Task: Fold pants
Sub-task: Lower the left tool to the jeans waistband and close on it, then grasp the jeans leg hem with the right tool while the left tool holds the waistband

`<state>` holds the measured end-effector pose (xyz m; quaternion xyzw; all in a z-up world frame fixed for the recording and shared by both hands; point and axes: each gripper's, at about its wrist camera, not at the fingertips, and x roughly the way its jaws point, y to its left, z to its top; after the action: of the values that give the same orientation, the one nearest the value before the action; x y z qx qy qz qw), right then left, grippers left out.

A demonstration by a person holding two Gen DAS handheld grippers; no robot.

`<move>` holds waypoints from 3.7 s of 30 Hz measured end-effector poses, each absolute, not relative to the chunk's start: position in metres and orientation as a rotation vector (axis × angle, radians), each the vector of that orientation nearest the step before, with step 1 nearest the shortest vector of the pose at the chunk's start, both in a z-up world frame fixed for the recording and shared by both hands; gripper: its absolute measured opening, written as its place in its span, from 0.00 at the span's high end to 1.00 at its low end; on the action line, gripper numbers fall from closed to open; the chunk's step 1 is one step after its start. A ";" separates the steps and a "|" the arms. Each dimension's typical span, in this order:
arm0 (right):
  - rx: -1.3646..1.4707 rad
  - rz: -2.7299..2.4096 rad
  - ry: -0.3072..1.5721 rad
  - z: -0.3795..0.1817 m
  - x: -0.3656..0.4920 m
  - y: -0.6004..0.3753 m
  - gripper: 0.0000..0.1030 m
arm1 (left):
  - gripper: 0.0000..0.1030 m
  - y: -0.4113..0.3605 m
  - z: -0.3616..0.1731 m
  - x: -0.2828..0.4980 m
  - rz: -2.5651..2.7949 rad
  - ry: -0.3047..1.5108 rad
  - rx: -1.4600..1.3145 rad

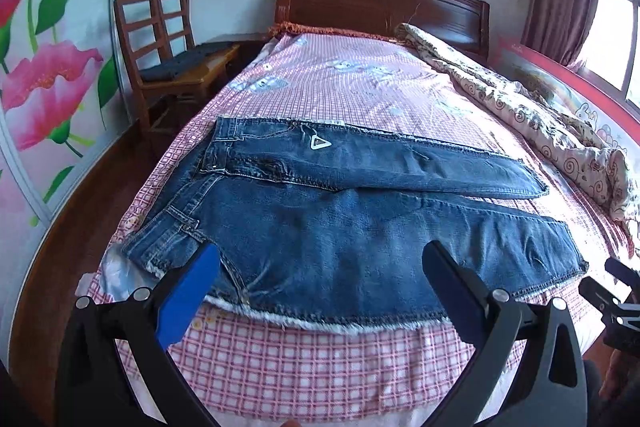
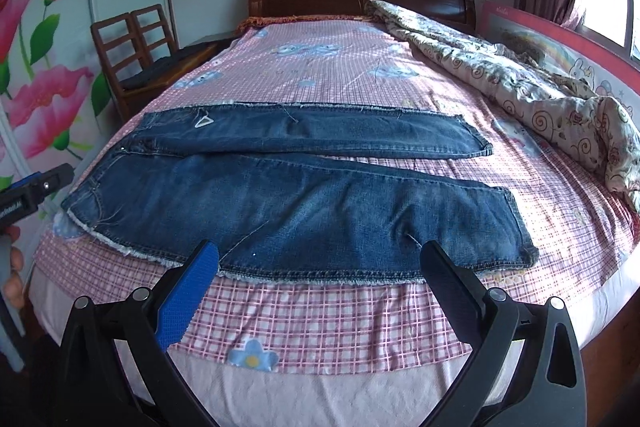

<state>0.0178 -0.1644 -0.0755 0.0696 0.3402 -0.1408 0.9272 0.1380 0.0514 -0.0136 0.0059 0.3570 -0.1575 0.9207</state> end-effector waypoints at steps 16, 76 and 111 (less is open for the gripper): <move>0.372 -0.239 0.878 -0.099 0.113 -0.247 0.03 | 0.02 0.123 -0.093 0.510 -0.372 1.191 -0.197; 0.544 -0.349 1.128 -0.150 0.334 -0.595 0.36 | 0.91 0.095 -0.123 0.523 -0.355 1.131 -0.200; 0.281 -0.353 0.786 -0.057 0.116 -0.488 0.84 | 0.91 0.185 -0.049 0.375 -0.539 0.785 -0.589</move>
<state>0.1158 -0.4882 -0.0568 0.1357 0.3798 -0.1707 0.8990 0.3745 0.1854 -0.0486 -0.2795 0.3725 -0.2558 0.8472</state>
